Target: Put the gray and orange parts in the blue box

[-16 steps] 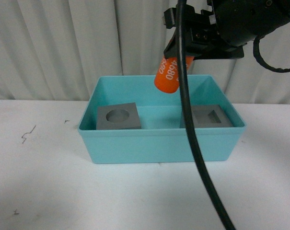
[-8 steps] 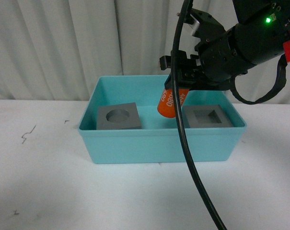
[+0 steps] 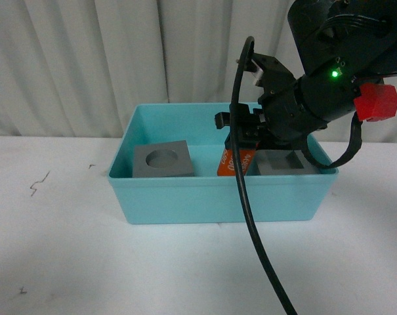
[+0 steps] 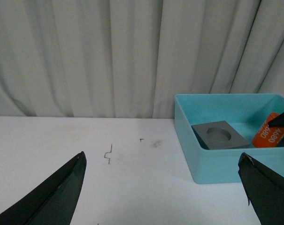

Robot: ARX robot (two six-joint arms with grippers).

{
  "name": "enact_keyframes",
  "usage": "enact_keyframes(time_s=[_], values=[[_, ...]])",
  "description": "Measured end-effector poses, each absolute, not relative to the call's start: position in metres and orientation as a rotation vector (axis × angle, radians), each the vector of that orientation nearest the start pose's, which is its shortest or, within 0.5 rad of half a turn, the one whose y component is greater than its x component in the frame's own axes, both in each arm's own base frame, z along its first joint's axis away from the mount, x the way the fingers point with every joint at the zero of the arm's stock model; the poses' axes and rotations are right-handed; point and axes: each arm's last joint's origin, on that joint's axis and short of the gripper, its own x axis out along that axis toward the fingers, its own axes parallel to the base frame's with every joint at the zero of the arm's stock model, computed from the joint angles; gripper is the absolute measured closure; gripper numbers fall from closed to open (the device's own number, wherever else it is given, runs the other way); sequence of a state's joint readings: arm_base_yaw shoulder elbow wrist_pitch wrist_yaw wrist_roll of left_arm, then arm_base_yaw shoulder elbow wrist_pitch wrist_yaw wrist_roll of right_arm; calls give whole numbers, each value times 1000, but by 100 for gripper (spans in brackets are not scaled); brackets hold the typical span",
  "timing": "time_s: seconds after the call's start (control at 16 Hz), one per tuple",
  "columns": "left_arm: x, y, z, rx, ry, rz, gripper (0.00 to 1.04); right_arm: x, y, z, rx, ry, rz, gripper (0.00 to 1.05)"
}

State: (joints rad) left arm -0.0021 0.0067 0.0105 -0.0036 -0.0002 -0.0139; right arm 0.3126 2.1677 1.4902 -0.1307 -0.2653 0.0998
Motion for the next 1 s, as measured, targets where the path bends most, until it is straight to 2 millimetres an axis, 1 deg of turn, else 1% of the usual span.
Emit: enact_keyframes(time_s=[0.19,0.31,0.38,0.5,0.56,0.63,0.69,0.75,0.81,0.88,0.94,1.0], values=[[97,0,166,-14,0,-2,7,446,149,143,68,845,503,58],[97,0,166,-14,-1,-2,7,447,148,139,55,865,502,58],[97,0,166,-14,-1,-2,7,448,147,138,46,865,511,48],[97,0,166,-14,0,-2,7,448,147,138,42,860,514,15],[97,0,166,-14,0,-2,7,448,147,139,43,858,514,6],[97,0,166,-14,-1,-2,7,449,144,143,49,846,518,7],[97,0,166,-14,0,-2,7,449,144,150,53,825,519,7],[97,0,166,-14,-1,-2,7,449,141,164,70,778,520,6],[97,0,166,-14,0,-2,7,448,139,190,93,698,516,6],[97,0,166,-14,0,-2,7,443,137,210,111,637,517,6],[97,0,166,-14,-1,-2,7,435,134,230,113,566,516,6],[97,0,166,-14,0,-2,7,419,132,249,96,504,507,6]])
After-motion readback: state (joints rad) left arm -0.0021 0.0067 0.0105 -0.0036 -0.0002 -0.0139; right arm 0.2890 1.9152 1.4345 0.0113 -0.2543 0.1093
